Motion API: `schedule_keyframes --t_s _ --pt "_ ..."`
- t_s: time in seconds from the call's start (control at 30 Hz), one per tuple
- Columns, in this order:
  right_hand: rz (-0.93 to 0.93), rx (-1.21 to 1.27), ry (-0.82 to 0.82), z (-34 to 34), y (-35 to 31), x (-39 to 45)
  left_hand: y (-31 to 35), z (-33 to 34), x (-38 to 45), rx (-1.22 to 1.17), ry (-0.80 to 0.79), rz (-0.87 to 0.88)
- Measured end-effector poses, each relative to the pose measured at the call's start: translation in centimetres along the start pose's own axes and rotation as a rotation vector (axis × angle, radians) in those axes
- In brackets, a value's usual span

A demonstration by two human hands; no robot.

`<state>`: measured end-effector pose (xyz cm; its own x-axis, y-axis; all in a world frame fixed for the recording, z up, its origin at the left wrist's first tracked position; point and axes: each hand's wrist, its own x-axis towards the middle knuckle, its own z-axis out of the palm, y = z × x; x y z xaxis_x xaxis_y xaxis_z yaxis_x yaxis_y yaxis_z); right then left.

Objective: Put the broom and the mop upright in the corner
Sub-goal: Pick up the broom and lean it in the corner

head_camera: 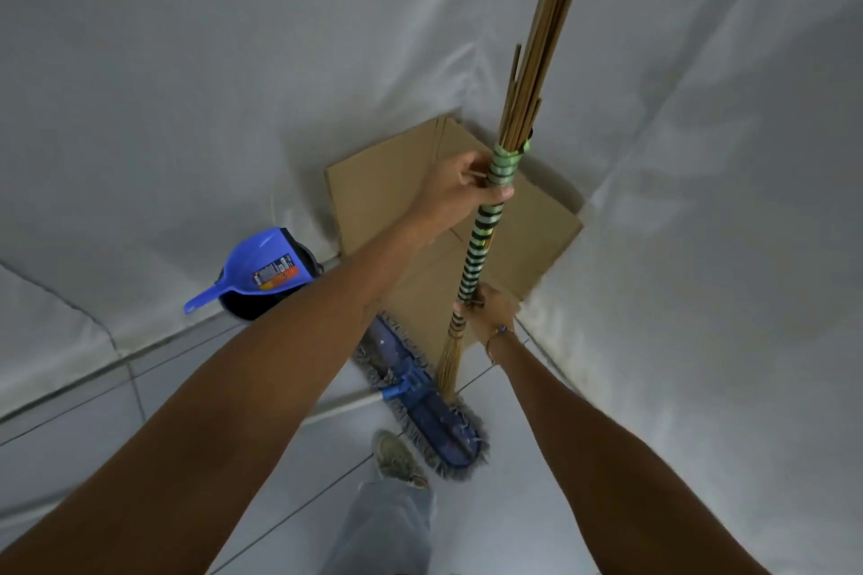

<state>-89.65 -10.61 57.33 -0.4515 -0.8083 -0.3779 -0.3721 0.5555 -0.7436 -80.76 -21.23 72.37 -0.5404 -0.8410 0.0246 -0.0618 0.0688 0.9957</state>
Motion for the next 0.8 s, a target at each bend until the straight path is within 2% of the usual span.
schedule_keyframes --t_s 0.33,0.5,0.67,0.8 --pt "0.019 0.024 -0.012 -5.2 -3.7 15.2 -2.0 0.3 16.1 0.051 0.074 0.0" --pt "-0.024 0.056 -0.072 -7.1 -6.8 23.1 -2.9 0.0 24.3 0.082 0.185 -0.004" --pt "-0.072 0.047 -0.208 -7.5 -7.6 35.4 -8.5 0.0 34.8 0.181 0.342 -0.061" --pt "-0.073 -0.075 -0.323 -6.1 -8.0 45.5 -13.4 -0.4 43.1 0.27 0.468 -0.144"
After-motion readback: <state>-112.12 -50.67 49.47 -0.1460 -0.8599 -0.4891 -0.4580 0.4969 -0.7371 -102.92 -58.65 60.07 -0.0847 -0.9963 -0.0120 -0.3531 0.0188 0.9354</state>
